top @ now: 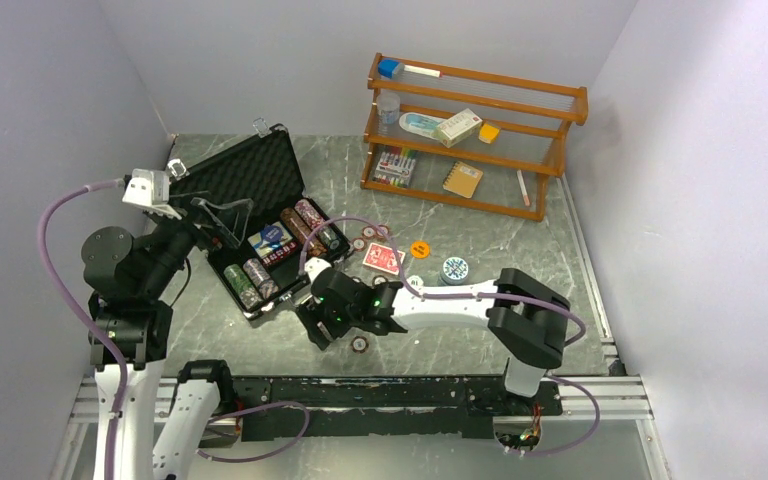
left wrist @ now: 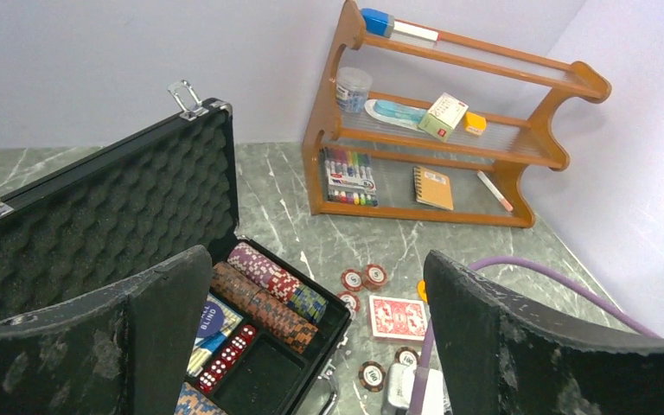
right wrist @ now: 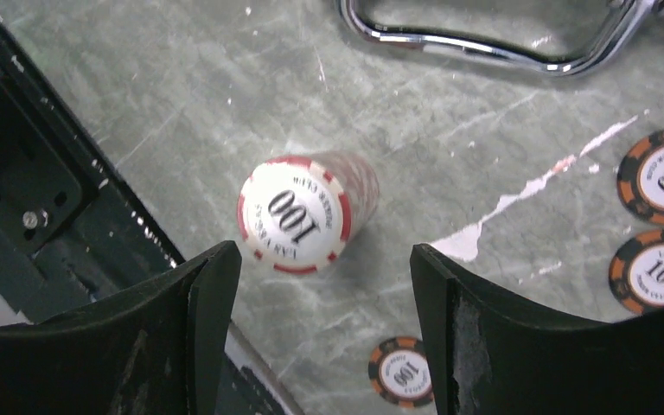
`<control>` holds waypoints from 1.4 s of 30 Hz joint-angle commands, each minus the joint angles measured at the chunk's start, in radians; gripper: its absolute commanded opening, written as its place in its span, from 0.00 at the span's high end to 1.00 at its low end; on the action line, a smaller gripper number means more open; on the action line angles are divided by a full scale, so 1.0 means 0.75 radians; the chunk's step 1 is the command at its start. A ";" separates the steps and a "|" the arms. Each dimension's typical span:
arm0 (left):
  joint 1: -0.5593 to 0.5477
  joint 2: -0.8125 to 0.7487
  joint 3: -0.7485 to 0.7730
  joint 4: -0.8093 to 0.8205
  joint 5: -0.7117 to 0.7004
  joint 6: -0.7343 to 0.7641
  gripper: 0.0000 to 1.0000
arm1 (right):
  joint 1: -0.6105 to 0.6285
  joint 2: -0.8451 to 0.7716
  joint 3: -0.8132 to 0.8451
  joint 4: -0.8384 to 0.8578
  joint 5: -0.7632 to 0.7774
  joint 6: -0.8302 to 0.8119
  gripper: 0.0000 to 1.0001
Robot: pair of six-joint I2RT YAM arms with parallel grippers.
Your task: Pack up texas hold em set
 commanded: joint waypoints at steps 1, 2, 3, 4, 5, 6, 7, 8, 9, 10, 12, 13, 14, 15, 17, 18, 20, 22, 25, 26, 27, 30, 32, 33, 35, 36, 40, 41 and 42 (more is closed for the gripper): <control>0.014 -0.011 -0.012 0.077 -0.061 -0.030 0.04 | 0.009 0.072 0.056 0.134 0.080 0.008 0.25; 0.014 -0.007 -0.011 0.077 -0.061 -0.032 0.05 | 0.009 0.090 0.059 0.154 0.085 0.007 0.27; 0.014 -0.004 -0.008 0.073 -0.059 -0.033 0.05 | 0.009 0.113 0.072 0.164 0.091 0.007 0.29; 0.014 0.000 -0.004 0.068 -0.058 -0.030 0.06 | 0.009 0.127 0.080 0.172 0.095 0.010 0.33; 0.014 0.004 0.000 0.060 -0.059 -0.026 0.06 | 0.008 0.135 0.083 0.186 0.101 0.011 0.36; 0.014 0.003 0.002 0.053 -0.063 -0.025 0.06 | 0.008 0.138 0.080 0.199 0.106 0.013 0.40; 0.014 0.005 0.003 0.046 -0.069 -0.025 0.06 | 0.008 0.139 0.078 0.211 0.109 0.012 0.44; 0.014 0.005 0.003 0.038 -0.073 -0.023 0.06 | 0.007 0.136 0.075 0.222 0.105 0.009 0.51; 0.014 0.005 0.003 0.031 -0.076 -0.022 0.06 | 0.008 0.131 0.073 0.228 0.099 0.001 0.58; 0.014 0.002 0.002 0.025 -0.078 -0.022 0.06 | 0.008 0.123 0.070 0.232 0.077 -0.007 0.64; 0.014 0.000 -0.003 0.011 -0.070 -0.021 0.05 | 0.007 0.100 0.064 0.243 0.050 -0.031 0.72; 0.014 0.001 -0.007 0.003 -0.057 -0.016 0.05 | 0.007 0.085 0.063 0.242 0.033 -0.036 0.75; 0.014 0.003 -0.011 -0.005 -0.048 -0.010 0.05 | 0.001 0.067 0.063 0.240 0.012 -0.048 0.77; 0.015 0.007 -0.015 -0.019 -0.041 -0.008 0.04 | -0.005 0.045 0.063 0.238 -0.022 -0.053 0.79; 0.014 0.021 -0.024 -0.061 -0.022 -0.002 0.04 | -0.040 -0.007 0.061 0.245 -0.133 -0.055 0.80; 0.015 0.032 -0.028 -0.082 0.000 0.003 0.04 | -0.062 -0.040 0.055 0.259 -0.206 -0.049 0.80; 0.014 0.056 -0.040 -0.125 0.069 0.014 0.04 | -0.121 -0.106 0.032 0.299 -0.377 -0.021 0.81; 0.014 0.084 -0.058 -0.160 0.149 0.022 0.03 | -0.209 -0.170 -0.005 0.363 -0.546 0.037 0.80; 0.014 0.139 -0.095 -0.164 0.290 0.023 0.04 | -0.355 -0.259 -0.093 0.475 -0.772 0.165 0.80; 0.014 0.164 -0.110 -0.135 0.352 0.006 0.04 | -0.401 -0.281 -0.114 0.503 -0.835 0.196 0.80; 0.013 0.190 -0.130 -0.079 0.430 -0.025 0.06 | -0.437 -0.299 -0.126 0.522 -0.878 0.222 0.80; -0.013 0.265 -0.173 0.078 0.626 -0.112 0.12 | -0.530 -0.360 -0.133 0.486 -0.960 0.274 0.80; -0.059 0.303 -0.171 0.101 0.644 -0.102 0.12 | -0.593 -0.400 -0.141 0.469 -1.001 0.295 0.80; -0.084 0.320 -0.168 0.100 0.658 -0.088 0.12 | -0.613 -0.423 -0.150 0.475 -1.014 0.300 0.80; -0.140 0.359 -0.156 0.082 0.693 -0.080 0.11 | -0.651 -0.451 -0.157 0.499 -1.055 0.303 0.80; -0.177 0.384 -0.146 0.065 0.715 -0.041 0.11 | -0.667 -0.460 -0.154 0.508 -1.080 0.300 0.80; -0.360 0.439 -0.130 -0.013 0.718 0.064 0.11 | -0.735 -0.442 -0.123 0.568 -1.241 0.289 0.79; -0.394 0.450 -0.139 -0.011 0.731 0.075 0.11 | -0.756 -0.432 -0.116 0.576 -1.296 0.289 0.79; -0.414 0.458 -0.148 -0.005 0.760 0.084 0.12 | -0.775 -0.425 -0.112 0.586 -1.345 0.290 0.79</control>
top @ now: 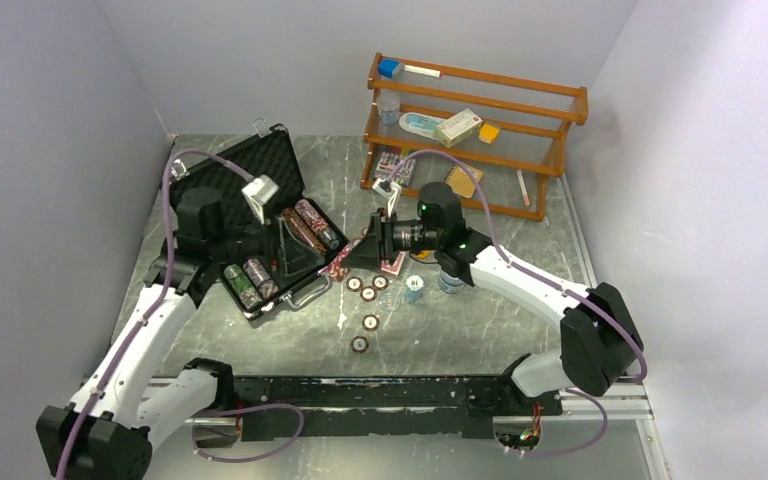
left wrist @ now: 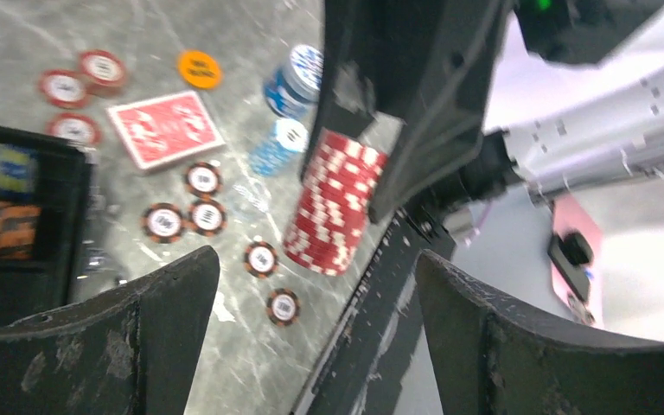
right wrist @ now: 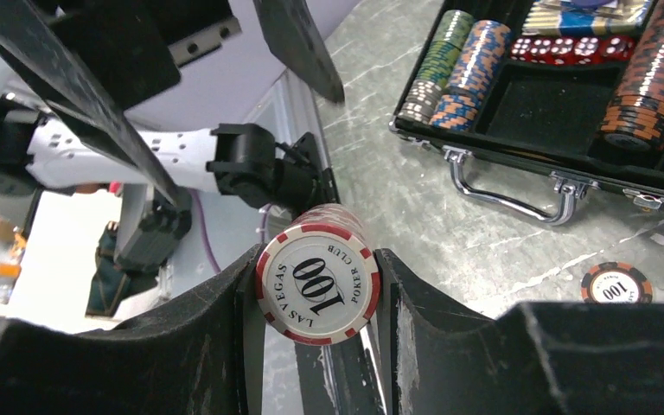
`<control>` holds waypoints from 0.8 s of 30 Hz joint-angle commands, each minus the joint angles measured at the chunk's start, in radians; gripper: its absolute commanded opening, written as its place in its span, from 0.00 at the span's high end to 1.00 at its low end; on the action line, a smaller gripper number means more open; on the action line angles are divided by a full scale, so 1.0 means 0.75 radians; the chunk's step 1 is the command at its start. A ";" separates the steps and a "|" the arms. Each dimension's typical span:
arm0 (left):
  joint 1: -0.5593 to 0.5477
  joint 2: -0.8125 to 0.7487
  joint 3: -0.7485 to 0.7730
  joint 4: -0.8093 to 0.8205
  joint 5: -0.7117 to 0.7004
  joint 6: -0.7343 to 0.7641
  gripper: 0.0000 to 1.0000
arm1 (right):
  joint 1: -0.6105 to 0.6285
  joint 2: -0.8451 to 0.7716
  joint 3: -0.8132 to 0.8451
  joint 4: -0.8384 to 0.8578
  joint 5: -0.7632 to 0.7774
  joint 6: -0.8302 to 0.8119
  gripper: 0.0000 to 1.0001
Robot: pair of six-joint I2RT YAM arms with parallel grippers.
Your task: Pack up texas hold em set
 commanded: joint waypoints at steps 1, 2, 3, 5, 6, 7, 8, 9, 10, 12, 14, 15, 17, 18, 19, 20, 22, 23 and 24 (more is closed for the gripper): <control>-0.114 0.030 0.016 0.006 0.169 0.096 0.14 | -0.076 -0.001 0.050 0.149 -0.301 0.026 0.79; -0.125 0.041 0.006 0.022 0.211 0.102 0.14 | -0.086 0.005 0.052 0.166 -0.352 0.028 0.79; -0.134 0.049 0.001 0.038 0.237 0.105 0.16 | -0.089 0.010 0.052 0.186 -0.393 0.028 0.79; -0.151 0.065 -0.018 0.082 0.245 0.093 0.18 | -0.091 0.014 0.058 0.210 -0.453 0.027 0.79; -0.160 0.078 -0.028 0.113 0.222 0.079 0.18 | -0.090 0.018 0.061 0.222 -0.477 0.034 0.79; -0.171 0.094 -0.038 0.137 0.219 0.066 0.18 | -0.090 0.020 0.066 0.230 -0.499 0.041 0.79; -0.182 0.115 -0.044 0.159 0.230 0.054 0.18 | -0.091 0.021 0.068 0.235 -0.510 0.051 0.79; -0.196 0.137 -0.046 0.175 0.233 0.051 0.17 | -0.089 0.023 0.068 0.242 -0.520 0.057 0.79; -0.214 0.159 -0.045 0.181 0.227 0.049 0.17 | -0.089 0.026 0.067 0.249 -0.528 0.060 0.79; -0.251 0.192 -0.040 0.202 0.227 0.046 0.16 | -0.089 0.034 0.058 0.272 -0.534 0.077 0.79; -0.279 0.221 -0.034 0.230 0.283 0.044 0.19 | -0.089 0.046 0.050 0.299 -0.532 0.101 0.79; -0.290 0.237 -0.028 0.243 0.315 0.041 0.21 | -0.090 0.053 0.045 0.313 -0.534 0.114 0.79; -0.304 0.257 -0.022 0.249 0.335 0.042 0.30 | -0.089 0.063 0.036 0.348 -0.544 0.137 0.79; -0.308 0.264 -0.023 0.249 0.336 0.042 0.34 | -0.088 0.064 0.031 0.361 -0.549 0.145 0.79; -0.309 0.272 -0.018 0.243 0.329 0.044 0.37 | -0.088 0.064 0.030 0.370 -0.552 0.147 0.80; -0.310 0.281 -0.015 0.233 0.313 0.046 0.37 | -0.088 0.062 0.028 0.371 -0.555 0.144 0.80; -0.311 0.295 0.002 0.209 0.265 0.049 0.33 | -0.087 0.060 0.026 0.374 -0.558 0.137 0.81; -0.311 0.304 0.011 0.201 0.250 0.048 0.33 | -0.088 0.060 0.026 0.377 -0.560 0.135 0.81; -0.314 0.309 0.015 0.201 0.246 0.043 0.32 | -0.086 0.060 0.024 0.378 -0.563 0.135 0.82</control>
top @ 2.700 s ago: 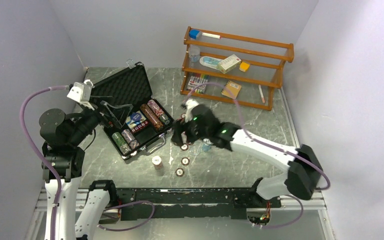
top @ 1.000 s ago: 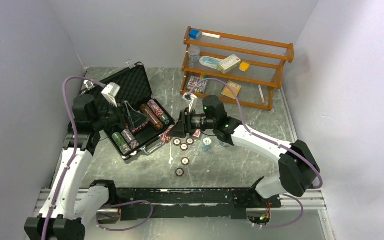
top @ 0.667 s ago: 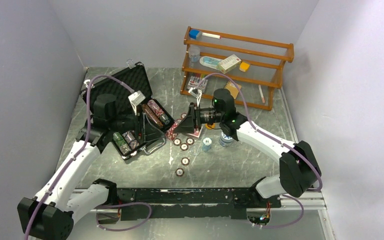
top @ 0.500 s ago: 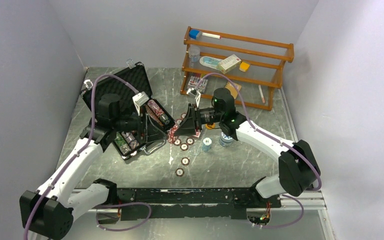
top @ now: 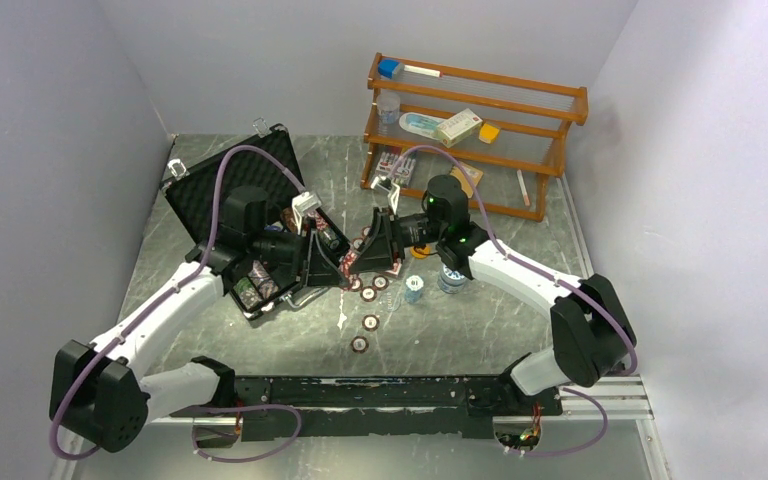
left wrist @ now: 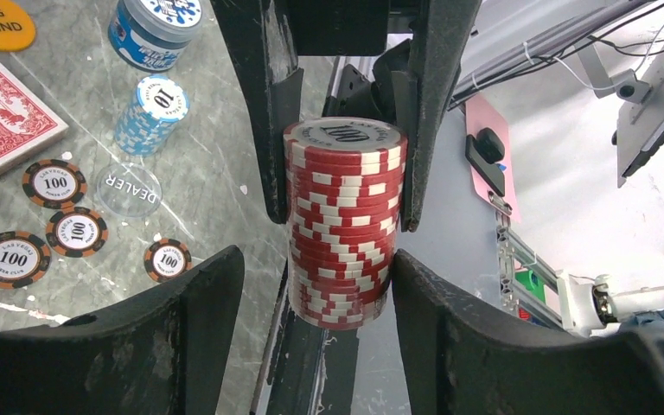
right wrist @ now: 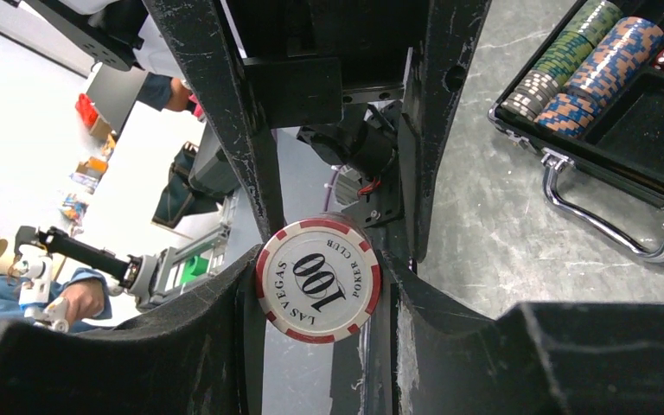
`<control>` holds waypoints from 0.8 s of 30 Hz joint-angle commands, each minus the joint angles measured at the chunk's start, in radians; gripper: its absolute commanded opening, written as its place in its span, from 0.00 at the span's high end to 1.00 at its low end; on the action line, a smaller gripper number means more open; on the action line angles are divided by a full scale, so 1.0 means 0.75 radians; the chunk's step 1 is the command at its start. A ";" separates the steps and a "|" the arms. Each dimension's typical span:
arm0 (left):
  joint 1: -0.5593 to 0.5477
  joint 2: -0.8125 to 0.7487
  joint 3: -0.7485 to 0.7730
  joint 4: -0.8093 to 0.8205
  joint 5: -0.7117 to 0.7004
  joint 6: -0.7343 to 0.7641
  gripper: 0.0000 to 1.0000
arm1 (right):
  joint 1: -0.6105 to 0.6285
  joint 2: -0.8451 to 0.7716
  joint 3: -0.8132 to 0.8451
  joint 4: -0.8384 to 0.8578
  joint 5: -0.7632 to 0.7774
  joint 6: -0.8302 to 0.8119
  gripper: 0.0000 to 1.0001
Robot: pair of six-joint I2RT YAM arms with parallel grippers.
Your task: Pack up texas hold em set
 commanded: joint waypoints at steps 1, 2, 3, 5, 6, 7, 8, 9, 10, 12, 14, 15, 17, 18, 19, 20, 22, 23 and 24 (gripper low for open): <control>-0.012 0.035 0.043 0.020 -0.031 0.007 0.32 | 0.002 -0.012 0.013 0.126 -0.059 0.040 0.82; -0.013 0.037 0.038 0.034 -0.031 -0.005 0.30 | 0.005 -0.014 0.008 0.132 -0.061 0.042 0.83; -0.015 0.041 0.031 0.051 -0.025 -0.018 0.29 | 0.004 -0.017 0.006 0.134 -0.062 0.039 0.83; -0.021 0.045 0.021 0.072 -0.005 -0.038 0.28 | 0.007 -0.022 0.004 0.118 -0.057 0.017 0.83; -0.024 0.046 0.017 0.073 0.000 -0.043 0.28 | 0.007 -0.024 0.007 0.102 -0.053 0.003 0.82; -0.026 0.046 0.016 0.074 -0.003 -0.044 0.28 | 0.008 -0.024 0.009 0.089 -0.050 -0.009 0.82; -0.027 0.042 0.017 0.069 -0.014 -0.046 0.29 | 0.006 -0.022 0.009 0.081 -0.045 -0.015 0.82; -0.027 0.037 0.016 0.064 -0.028 -0.045 0.32 | 0.007 -0.023 0.008 0.083 -0.042 -0.014 0.82; -0.028 0.034 0.015 0.061 -0.038 -0.044 0.36 | 0.007 -0.021 0.005 0.088 -0.039 -0.010 0.82; -0.028 0.026 0.010 0.060 -0.053 -0.042 0.49 | 0.007 -0.016 0.000 0.100 -0.034 -0.006 0.82; -0.027 0.027 0.004 0.060 -0.059 -0.035 0.77 | 0.007 -0.017 -0.003 0.099 -0.023 -0.008 0.80; -0.028 0.033 0.009 0.049 -0.056 -0.021 0.91 | 0.006 -0.019 -0.003 0.095 -0.011 -0.010 0.78; -0.028 0.053 0.015 0.014 -0.081 -0.013 0.93 | 0.007 -0.025 0.006 0.046 0.025 -0.042 0.69; -0.028 0.064 0.019 0.003 -0.091 -0.016 0.93 | 0.006 -0.028 0.013 0.022 0.045 -0.060 0.62; -0.028 0.069 0.019 0.001 -0.108 -0.024 0.93 | 0.006 -0.032 0.017 0.001 0.067 -0.074 0.54; -0.028 0.069 0.020 -0.001 -0.140 -0.035 0.93 | 0.006 -0.035 0.022 -0.020 0.099 -0.083 0.43; -0.027 0.060 0.026 -0.015 -0.220 -0.053 0.93 | 0.004 -0.044 0.032 -0.071 0.166 -0.115 0.28; -0.026 0.051 0.028 -0.019 -0.268 -0.067 0.93 | -0.001 -0.050 0.035 -0.099 0.206 -0.130 0.22; -0.026 0.038 0.027 -0.021 -0.317 -0.075 0.93 | -0.005 -0.058 0.038 -0.126 0.256 -0.143 0.19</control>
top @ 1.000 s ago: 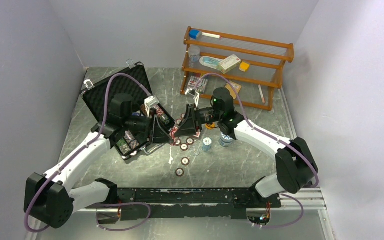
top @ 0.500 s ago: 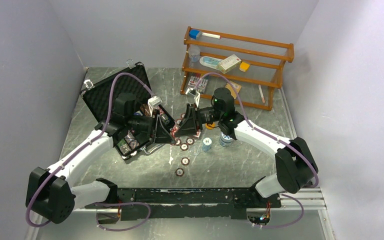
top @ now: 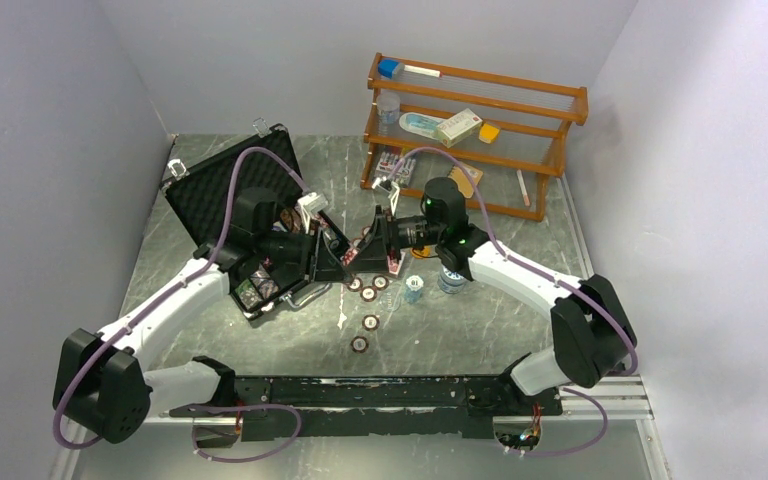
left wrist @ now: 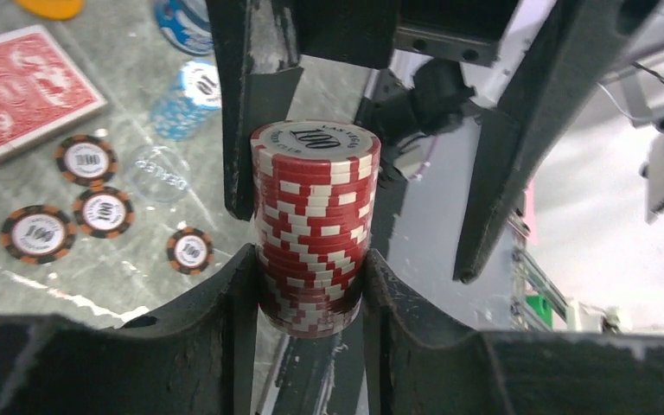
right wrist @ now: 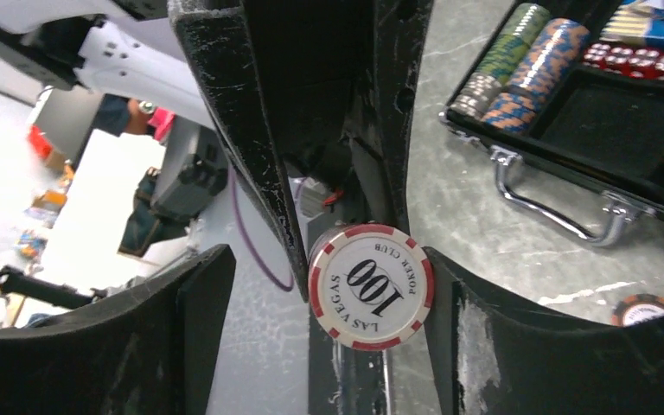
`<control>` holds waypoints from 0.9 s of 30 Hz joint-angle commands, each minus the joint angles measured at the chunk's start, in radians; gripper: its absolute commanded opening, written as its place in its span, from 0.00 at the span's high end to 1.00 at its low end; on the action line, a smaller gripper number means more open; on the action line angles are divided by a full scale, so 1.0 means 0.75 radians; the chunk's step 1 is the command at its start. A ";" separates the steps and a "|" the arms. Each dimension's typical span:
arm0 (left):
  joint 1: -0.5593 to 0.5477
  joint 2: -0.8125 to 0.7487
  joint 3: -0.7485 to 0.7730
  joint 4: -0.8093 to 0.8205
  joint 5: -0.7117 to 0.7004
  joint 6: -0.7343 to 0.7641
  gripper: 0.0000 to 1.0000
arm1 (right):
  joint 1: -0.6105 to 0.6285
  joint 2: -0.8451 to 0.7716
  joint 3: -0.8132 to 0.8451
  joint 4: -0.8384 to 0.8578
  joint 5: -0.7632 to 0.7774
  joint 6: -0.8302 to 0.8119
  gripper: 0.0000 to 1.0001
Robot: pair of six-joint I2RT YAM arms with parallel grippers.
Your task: Pack up texas hold em set
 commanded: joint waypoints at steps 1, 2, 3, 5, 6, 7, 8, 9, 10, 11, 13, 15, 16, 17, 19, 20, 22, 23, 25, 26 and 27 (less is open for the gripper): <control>0.001 -0.039 0.021 -0.026 -0.256 -0.054 0.93 | -0.014 -0.063 0.052 -0.085 0.187 -0.073 0.16; 0.004 -0.054 0.021 -0.030 -0.301 -0.087 0.93 | -0.029 -0.075 0.051 -0.107 0.250 -0.073 0.15; 0.007 -0.074 0.019 -0.038 -0.354 -0.105 0.93 | -0.045 -0.090 0.047 -0.129 0.331 -0.072 0.15; 0.019 -0.117 0.014 -0.065 -0.486 -0.142 0.93 | -0.083 -0.143 0.031 -0.176 0.513 -0.059 0.14; 0.026 -0.142 0.012 -0.088 -0.575 -0.168 0.93 | -0.097 -0.167 0.014 -0.197 0.620 -0.055 0.14; 0.037 -0.163 0.012 -0.119 -0.715 -0.196 0.93 | -0.105 -0.194 0.002 -0.224 0.731 -0.054 0.14; 0.048 -0.185 0.017 -0.157 -0.833 -0.229 0.93 | -0.109 -0.219 -0.008 -0.252 0.836 -0.054 0.14; 0.058 -0.205 0.023 -0.215 -0.979 -0.272 0.93 | -0.113 -0.239 -0.020 -0.271 0.919 -0.052 0.14; 0.077 -0.219 0.027 -0.283 -1.120 -0.329 0.93 | -0.113 -0.260 -0.030 -0.283 0.978 -0.050 0.14; 0.095 -0.232 0.031 -0.355 -1.262 -0.387 0.93 | -0.113 -0.277 -0.043 -0.287 1.015 -0.047 0.15; 0.132 -0.239 0.047 -0.520 -1.498 -0.519 0.93 | -0.113 -0.309 -0.069 -0.282 1.053 -0.035 0.15; 0.153 -0.235 0.057 -0.678 -1.649 -0.646 0.93 | -0.113 -0.337 -0.097 -0.273 1.081 -0.026 0.16; 0.160 -0.233 0.059 -0.728 -1.711 -0.698 0.93 | -0.114 -0.349 -0.111 -0.269 1.097 -0.023 0.16; 0.169 -0.230 0.059 -0.776 -1.757 -0.745 0.93 | -0.113 -0.357 -0.121 -0.267 1.115 -0.022 0.16; 0.204 -0.228 0.044 -0.825 -1.804 -0.787 0.93 | -0.113 -0.365 -0.132 -0.271 1.142 -0.023 0.16; 0.232 -0.233 0.032 -0.822 -1.804 -0.778 0.93 | -0.113 -0.362 -0.130 -0.279 1.146 -0.027 0.16; 0.308 -0.244 0.005 -0.808 -1.792 -0.766 0.93 | -0.113 -0.356 -0.113 -0.308 1.143 -0.039 0.17; 0.349 -0.248 -0.012 -0.792 -1.790 -0.756 0.93 | -0.113 -0.354 -0.109 -0.321 1.143 -0.045 0.17; 0.427 -0.247 -0.041 -0.768 -1.782 -0.728 0.93 | -0.113 -0.357 -0.113 -0.335 1.145 -0.048 0.17; 0.469 -0.240 -0.047 -0.753 -1.775 -0.710 0.93 | -0.113 -0.361 -0.120 -0.337 1.147 -0.047 0.17; 0.497 -0.227 -0.048 -0.743 -1.765 -0.694 0.93 | -0.113 -0.367 -0.126 -0.337 1.146 -0.046 0.17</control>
